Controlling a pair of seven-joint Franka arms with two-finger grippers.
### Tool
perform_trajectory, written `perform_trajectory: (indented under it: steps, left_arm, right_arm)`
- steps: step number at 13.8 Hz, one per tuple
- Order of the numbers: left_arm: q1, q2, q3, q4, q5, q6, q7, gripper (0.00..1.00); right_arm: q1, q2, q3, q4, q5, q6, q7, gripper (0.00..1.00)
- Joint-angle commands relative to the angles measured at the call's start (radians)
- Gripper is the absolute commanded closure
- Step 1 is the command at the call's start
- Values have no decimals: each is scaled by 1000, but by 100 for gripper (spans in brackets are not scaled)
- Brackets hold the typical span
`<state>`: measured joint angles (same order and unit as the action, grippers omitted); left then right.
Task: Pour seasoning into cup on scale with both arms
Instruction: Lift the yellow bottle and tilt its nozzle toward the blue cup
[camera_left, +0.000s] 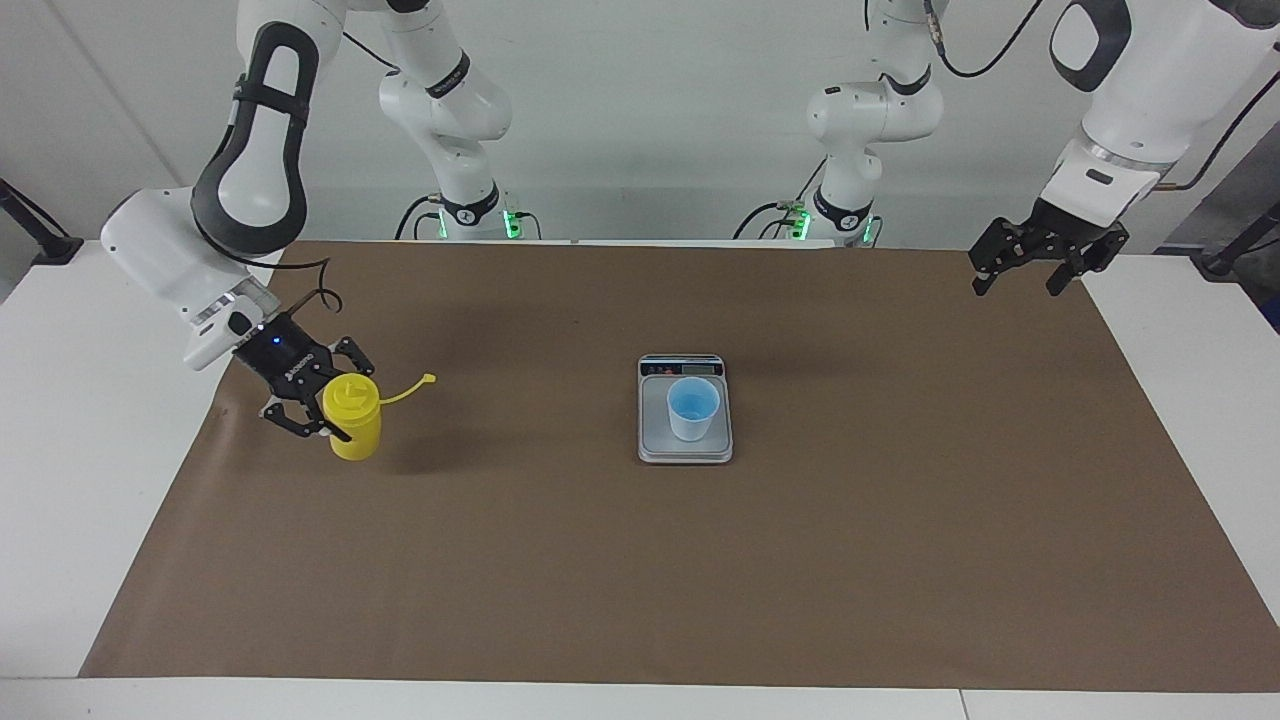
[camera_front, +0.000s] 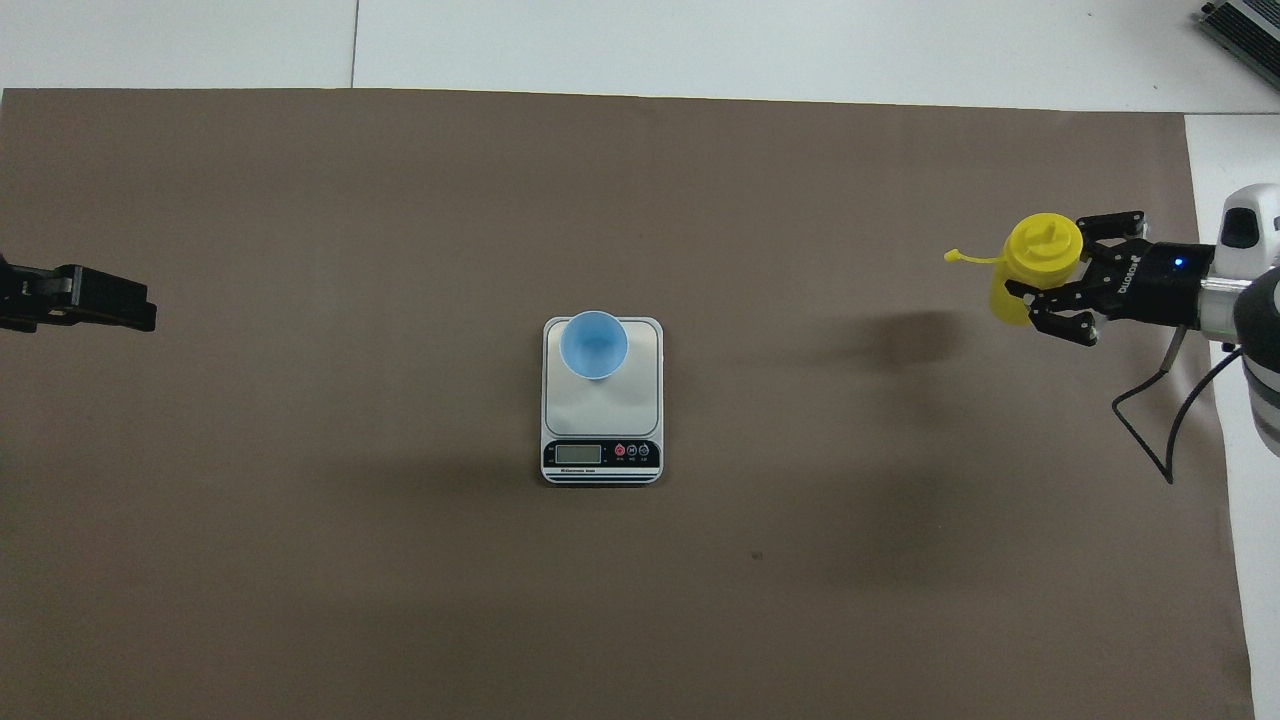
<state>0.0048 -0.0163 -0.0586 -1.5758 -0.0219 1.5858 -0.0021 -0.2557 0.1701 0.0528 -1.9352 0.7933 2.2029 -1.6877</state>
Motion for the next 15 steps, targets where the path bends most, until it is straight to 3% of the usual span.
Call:
perform_trajectory:
  steps: [1, 4, 10, 13, 15]
  left_arm:
    - [10, 10, 0, 37, -35, -61, -34, 0]
    - [7, 3, -4, 65, -32, -106, -56, 0]
    - [7, -13, -6, 48, -29, -86, -49, 0]
    - [1, -2, -9, 36, 2, -78, -35, 0]
    - [0, -1, -9, 34, 4, -83, -30, 0]
  right_arm:
    - [15, -4, 7, 27, -119, 23, 55, 100]
    - [73, -9, 4, 44, -190, 24, 149, 100]
    - [206, -11, 7, 113, -580, 2, 584, 100]
    - [269, -7, 6, 127, -655, 3, 652, 100]
    - [326, -6, 7, 145, -777, 6, 681, 100]
